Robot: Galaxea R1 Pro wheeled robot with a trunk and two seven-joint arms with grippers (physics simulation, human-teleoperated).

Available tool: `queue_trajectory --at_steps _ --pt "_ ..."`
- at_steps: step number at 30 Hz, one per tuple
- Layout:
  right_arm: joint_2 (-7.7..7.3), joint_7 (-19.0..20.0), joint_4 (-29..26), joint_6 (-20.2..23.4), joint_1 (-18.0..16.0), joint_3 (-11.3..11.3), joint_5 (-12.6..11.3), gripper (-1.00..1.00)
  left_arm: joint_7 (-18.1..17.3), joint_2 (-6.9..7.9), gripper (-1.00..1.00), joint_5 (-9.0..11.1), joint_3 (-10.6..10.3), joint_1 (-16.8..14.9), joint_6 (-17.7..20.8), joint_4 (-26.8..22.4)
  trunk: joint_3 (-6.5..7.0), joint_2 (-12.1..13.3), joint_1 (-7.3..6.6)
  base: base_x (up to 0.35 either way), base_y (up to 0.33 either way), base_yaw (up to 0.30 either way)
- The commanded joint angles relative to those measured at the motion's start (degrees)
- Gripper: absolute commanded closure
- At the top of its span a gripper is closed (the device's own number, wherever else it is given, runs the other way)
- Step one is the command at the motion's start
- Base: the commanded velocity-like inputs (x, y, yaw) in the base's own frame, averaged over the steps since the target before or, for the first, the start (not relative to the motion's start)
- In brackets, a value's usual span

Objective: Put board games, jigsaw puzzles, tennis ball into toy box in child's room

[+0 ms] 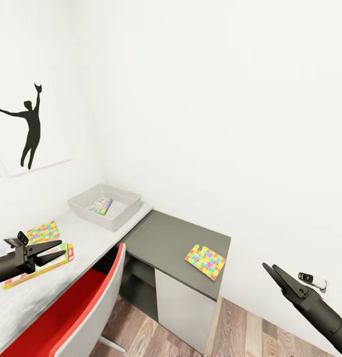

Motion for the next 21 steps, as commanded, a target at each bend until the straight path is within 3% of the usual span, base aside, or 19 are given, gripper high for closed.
queue_trajectory --at_steps 1,14,18,21 --pt "0.01 -0.1 0.0 0.4 0.0 0.0 -0.4 -1.0 -0.2 0.01 -1.0 -0.2 0.0 -0.1 0.2 0.0 -0.05 -0.1 0.02 -0.19 -0.085 -0.226" --pt "0.23 -0.4 0.1 0.3 0.0 0.2 -1.1 -1.0 -0.2 -0.1 -1.0 -0.2 -0.1 -0.1 0.2 0.0 0.84 -0.1 0.02 -0.216 -0.141 -0.226" --pt "2.17 -0.3 2.3 -0.4 0.0 0.0 -1.2 -1.0 -0.1 -0.25 -1.0 -0.2 -0.1 -0.1 0.2 -0.1 1.11 -0.1 0.02 -0.253 -0.134 -0.225" --pt "2.6 -0.2 4.0 -0.6 0.0 -0.5 -1.3 -1.0 -0.1 -0.31 -1.0 -0.2 -0.3 -0.1 0.2 -0.1 1.32 -0.1 0.02 -0.282 -0.055 -0.225"
